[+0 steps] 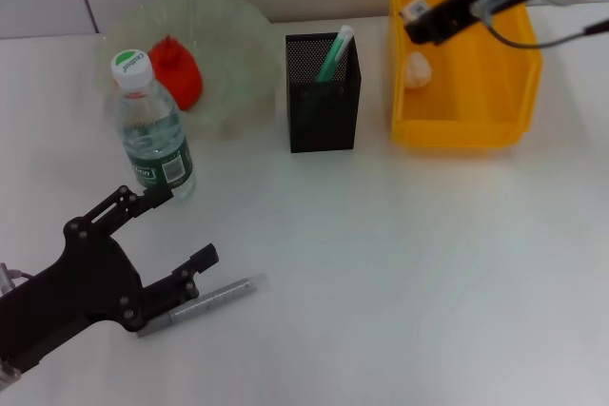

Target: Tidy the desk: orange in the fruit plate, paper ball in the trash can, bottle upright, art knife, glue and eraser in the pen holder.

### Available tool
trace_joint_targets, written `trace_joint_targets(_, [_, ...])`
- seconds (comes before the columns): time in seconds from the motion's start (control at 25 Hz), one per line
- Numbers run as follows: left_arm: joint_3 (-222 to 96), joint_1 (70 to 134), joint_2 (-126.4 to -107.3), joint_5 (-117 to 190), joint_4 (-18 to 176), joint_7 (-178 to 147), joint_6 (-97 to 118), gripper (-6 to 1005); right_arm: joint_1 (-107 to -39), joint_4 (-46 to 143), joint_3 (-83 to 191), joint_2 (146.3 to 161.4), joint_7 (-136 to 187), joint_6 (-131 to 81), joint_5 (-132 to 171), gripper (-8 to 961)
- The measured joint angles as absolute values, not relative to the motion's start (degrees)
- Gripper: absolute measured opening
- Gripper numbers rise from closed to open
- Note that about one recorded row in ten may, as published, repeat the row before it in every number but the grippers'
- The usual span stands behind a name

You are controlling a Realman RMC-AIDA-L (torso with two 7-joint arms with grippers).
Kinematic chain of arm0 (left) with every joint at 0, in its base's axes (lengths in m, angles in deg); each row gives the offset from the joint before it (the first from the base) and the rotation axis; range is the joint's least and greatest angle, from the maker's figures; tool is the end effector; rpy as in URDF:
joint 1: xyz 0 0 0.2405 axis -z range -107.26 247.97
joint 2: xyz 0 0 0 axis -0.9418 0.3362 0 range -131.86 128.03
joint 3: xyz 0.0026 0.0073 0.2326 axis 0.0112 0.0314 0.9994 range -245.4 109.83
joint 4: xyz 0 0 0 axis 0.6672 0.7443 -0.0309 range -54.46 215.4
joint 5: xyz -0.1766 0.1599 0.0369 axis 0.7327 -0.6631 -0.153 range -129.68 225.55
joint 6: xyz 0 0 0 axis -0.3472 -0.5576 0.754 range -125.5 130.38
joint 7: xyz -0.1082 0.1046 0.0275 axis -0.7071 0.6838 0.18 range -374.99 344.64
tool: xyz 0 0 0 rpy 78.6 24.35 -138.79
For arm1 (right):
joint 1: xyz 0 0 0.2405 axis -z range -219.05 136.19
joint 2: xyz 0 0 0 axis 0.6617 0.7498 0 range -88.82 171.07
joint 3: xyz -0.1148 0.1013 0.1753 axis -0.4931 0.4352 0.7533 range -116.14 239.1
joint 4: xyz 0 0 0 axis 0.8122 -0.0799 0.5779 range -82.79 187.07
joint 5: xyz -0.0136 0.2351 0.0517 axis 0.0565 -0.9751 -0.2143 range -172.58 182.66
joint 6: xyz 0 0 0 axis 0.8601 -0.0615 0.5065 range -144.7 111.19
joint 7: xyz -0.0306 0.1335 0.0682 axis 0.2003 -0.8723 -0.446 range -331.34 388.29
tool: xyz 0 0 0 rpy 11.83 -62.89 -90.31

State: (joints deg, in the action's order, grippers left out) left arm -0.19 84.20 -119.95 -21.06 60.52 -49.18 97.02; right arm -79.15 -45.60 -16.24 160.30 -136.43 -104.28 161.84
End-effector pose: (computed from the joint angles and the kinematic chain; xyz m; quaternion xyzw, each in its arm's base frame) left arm -0.2886 0.2503 -0.0338 -0.8820 -0.0597 -0.3920 0.2548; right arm 0.0670 0.3945 0.0732 -0.8764 0.3236 -0.0638 0.3509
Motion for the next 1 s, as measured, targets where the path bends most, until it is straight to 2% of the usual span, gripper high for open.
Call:
trace_joint_targets(0.44, [-0.52, 84.15, -119.95, -21.06, 60.52, -49.18, 97.75, 814, -88.24, -26.04, -15.94, 160.29, -134.53, -92.77, 160.53, 360])
trace_joint_targets(1.0, [-0.47, 83.85, -119.95, -21.05, 60.52, -49.18, 98.15, 815, -92.83, -11.59, -16.06, 160.33, -131.66, -84.49, 155.64, 403])
